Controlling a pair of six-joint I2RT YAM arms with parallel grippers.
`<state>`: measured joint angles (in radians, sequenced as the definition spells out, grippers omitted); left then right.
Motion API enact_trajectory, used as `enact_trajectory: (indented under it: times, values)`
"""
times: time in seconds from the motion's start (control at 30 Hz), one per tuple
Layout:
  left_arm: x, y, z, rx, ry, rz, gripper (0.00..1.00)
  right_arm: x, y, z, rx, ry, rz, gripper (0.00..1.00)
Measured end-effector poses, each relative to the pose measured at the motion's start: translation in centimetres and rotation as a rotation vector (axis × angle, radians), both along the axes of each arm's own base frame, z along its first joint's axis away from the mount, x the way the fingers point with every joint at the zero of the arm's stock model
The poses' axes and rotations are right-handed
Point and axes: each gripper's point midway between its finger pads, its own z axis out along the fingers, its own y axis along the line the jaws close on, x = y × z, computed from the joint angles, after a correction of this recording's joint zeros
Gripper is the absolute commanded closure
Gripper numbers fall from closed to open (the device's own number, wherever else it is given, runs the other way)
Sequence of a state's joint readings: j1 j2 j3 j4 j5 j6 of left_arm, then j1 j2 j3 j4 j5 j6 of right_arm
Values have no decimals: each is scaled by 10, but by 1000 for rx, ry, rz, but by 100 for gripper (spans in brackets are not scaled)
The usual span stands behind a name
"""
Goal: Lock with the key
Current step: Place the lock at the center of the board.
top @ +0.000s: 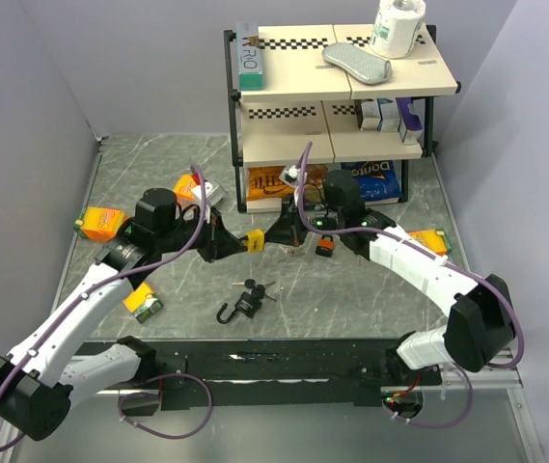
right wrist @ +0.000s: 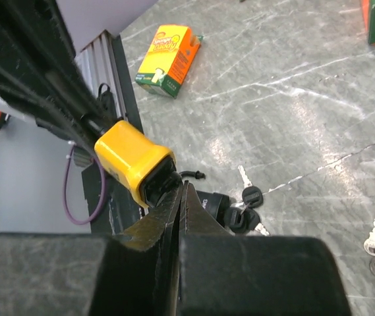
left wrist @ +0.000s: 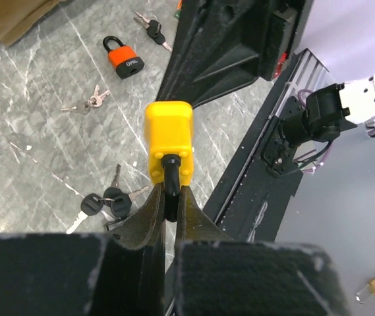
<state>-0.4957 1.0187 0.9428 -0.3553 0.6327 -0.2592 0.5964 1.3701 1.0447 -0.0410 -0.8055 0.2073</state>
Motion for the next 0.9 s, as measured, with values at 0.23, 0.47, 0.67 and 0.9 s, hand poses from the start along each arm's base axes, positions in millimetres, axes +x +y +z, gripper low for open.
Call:
enact_trajectory:
  times: [0.23,0.47,0.67,0.9]
  values:
    - [18,23,0,-45,42,28,99,3,-19,12,-31,-87,77,33]
    - [5,19,-3,-100,131,-80,99,11,-40,19,-79,-285,86,10]
    - [1,11,-6,-141,220,-129,99,-13,-17,34,-91,-518,182,7]
    - [3,5,-22,-135,333,-129,99,-30,1,34,-109,-765,241,10]
